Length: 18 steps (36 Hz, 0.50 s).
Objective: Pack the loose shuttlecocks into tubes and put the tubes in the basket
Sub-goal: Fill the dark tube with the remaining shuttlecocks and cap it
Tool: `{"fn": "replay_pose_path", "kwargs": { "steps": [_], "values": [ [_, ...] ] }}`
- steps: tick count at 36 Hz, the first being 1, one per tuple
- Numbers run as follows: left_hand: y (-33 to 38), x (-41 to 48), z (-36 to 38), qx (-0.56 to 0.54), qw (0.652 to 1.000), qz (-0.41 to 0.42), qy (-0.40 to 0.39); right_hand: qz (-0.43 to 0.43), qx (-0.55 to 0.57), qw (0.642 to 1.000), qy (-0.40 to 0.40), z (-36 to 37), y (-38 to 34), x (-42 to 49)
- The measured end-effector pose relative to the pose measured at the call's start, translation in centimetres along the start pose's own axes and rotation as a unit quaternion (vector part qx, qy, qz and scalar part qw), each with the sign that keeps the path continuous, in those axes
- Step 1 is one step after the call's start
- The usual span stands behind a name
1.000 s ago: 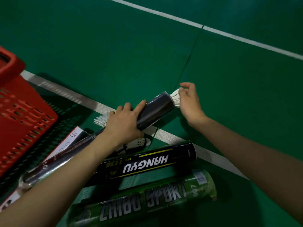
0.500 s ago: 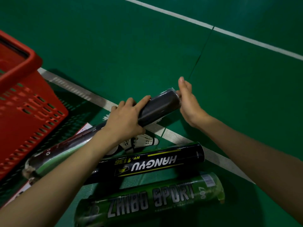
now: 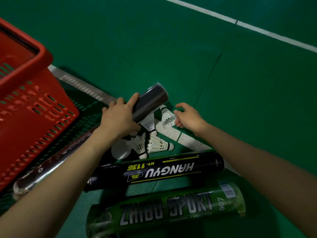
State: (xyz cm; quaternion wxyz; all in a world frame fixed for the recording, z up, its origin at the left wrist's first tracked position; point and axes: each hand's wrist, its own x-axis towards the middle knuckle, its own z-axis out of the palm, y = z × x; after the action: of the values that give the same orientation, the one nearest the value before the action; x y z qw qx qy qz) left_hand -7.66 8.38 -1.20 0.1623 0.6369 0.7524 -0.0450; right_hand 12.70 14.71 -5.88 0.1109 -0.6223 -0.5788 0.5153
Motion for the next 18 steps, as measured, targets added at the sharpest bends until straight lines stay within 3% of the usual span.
{"fn": "replay_pose_path", "kwargs": {
  "steps": [4,7,12,18],
  "values": [
    [-0.5,-0.1,0.3,0.006,1.0,-0.003,-0.005,0.021,0.023,0.998,-0.057,1.0,-0.1,0.2],
    [-0.5,-0.2,0.6,0.008,1.0,0.001,-0.013,0.018,0.001,0.999,-0.044,1.3,0.2,0.5],
    [0.1,-0.4,0.9,0.018,0.999,0.016,-0.031,-0.001,0.012,0.995,0.101,-0.3,0.6,0.5],
    [1.6,-0.5,0.8,0.059,0.996,0.05,-0.035,-0.03,0.071,0.964,0.253,-4.5,1.4,0.1]
  ]
}}
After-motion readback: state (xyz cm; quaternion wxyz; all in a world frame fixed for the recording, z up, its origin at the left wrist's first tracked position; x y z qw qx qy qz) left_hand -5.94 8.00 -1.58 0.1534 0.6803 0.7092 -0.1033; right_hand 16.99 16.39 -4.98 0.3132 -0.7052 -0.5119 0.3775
